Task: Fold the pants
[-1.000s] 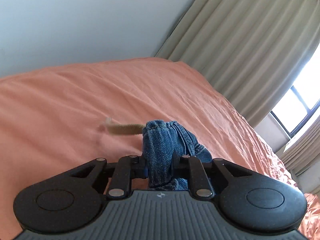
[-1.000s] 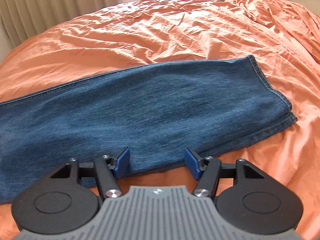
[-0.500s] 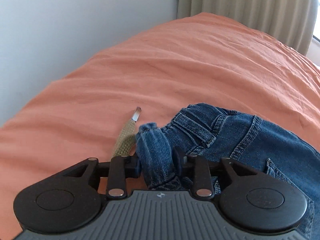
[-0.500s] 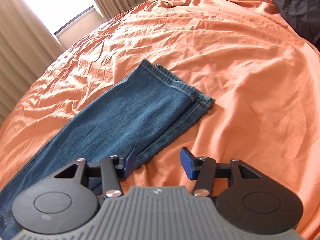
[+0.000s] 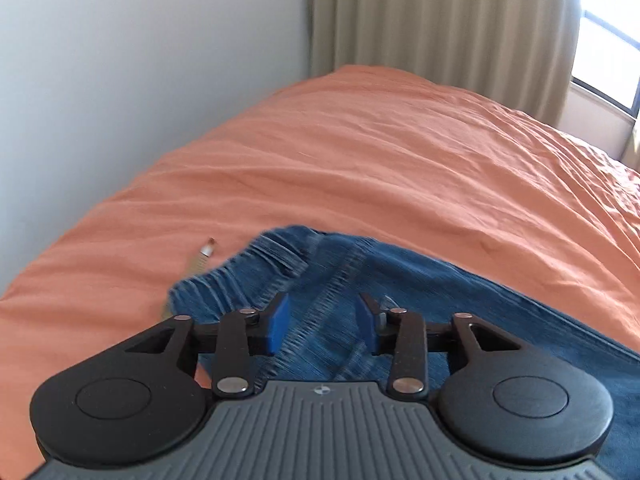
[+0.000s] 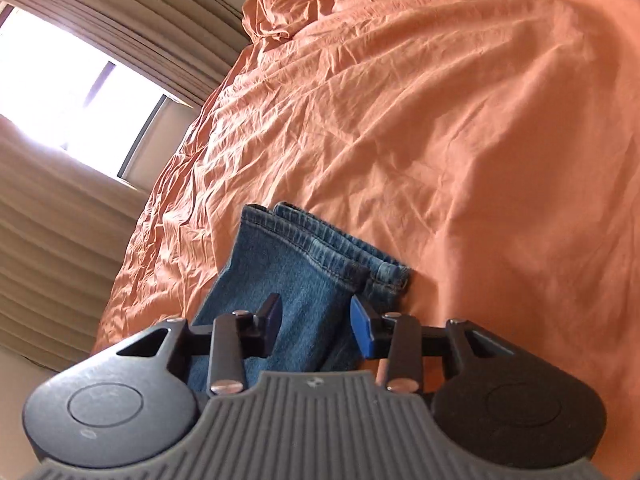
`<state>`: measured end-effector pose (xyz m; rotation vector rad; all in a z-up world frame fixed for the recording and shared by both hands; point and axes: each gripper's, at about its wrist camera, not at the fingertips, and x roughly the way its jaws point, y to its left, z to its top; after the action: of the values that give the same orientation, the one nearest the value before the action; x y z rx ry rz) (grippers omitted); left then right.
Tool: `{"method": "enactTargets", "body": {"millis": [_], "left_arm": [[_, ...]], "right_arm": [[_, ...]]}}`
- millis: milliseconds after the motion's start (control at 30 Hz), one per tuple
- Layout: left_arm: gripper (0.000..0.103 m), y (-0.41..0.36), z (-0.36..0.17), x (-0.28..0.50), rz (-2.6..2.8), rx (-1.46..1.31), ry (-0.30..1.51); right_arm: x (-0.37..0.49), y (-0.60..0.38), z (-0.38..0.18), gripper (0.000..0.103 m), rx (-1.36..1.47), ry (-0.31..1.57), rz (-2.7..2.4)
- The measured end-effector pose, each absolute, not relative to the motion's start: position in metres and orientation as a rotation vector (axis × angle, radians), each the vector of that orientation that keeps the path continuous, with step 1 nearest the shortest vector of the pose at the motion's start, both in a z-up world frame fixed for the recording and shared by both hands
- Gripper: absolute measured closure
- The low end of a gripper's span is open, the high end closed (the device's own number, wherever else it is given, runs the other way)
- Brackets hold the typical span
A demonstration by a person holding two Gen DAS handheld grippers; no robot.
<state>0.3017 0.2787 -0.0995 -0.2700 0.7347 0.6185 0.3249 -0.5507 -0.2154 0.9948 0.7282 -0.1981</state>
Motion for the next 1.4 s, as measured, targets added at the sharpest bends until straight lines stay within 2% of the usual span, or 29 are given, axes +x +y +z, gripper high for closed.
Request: {"method": "enactTargets", "body": {"millis": [67,100,133,167,300,367,500,600,667,733,800,1100,1233,1400], "left_arm": [[0.074,0.26,-0.113,0.306,0.565,-0.284,0.775],[0.078,0.253,-0.122,0.313,0.544,-0.296,0.795],[0.079,0.247,-0.129,0.317,0.53,-0.302,0.813],[0.08,0.237,-0.137,0.313,0.517,-0.296,0.832],[0.085,0.212,-0.153,0.321,0.504,-0.258,0.894],[0.085,0.203,-0.158,0.329,0.497,-0.216,0.913],[0.085,0.178,-0.153,0.344,0.468,-0.138,0.922],[0.085,0.152,-0.141,0.359,0.358,-0.121,0.914],[0.084,0.126,-0.133,0.372,0.246,-0.098,0.91],[0.084,0.093,-0.125,0.388,0.112,-0.067,0.907],[0.084,0.057,-0.121,0.404,-0.008,-0.027,0.902],[0.082,-0.104,-0.132,0.466,-0.483,0.211,0.917],[0.078,-0.169,-0.139,0.493,-0.648,0.268,0.928],[0.078,-0.243,-0.159,0.519,-0.789,0.348,0.948]], "right_arm": [[0.33,-0.558,-0.23,0.076,1.045,0.734,-0.202],[0.331,-0.561,-0.235,0.083,1.081,0.727,-0.193],[0.331,-0.565,-0.239,0.097,1.111,0.712,-0.175],[0.329,-0.567,-0.237,0.103,1.136,0.678,-0.148],[0.313,-0.566,-0.197,0.103,1.047,0.533,-0.067],[0.315,-0.566,-0.199,0.103,0.976,0.577,-0.097],[0.324,-0.576,-0.241,0.103,1.049,0.704,-0.162],[0.333,-0.573,-0.24,0.103,0.997,0.734,-0.17],[0.333,-0.57,-0.233,0.094,0.962,0.72,-0.157],[0.333,-0.571,-0.23,0.077,0.961,0.713,-0.132],[0.331,-0.572,-0.232,0.073,0.981,0.713,-0.128],[0.326,-0.571,-0.23,0.074,0.979,0.711,-0.148],[0.326,-0.57,-0.231,0.077,0.957,0.723,-0.144],[0.323,-0.574,-0.234,0.082,0.971,0.72,-0.137]]}}
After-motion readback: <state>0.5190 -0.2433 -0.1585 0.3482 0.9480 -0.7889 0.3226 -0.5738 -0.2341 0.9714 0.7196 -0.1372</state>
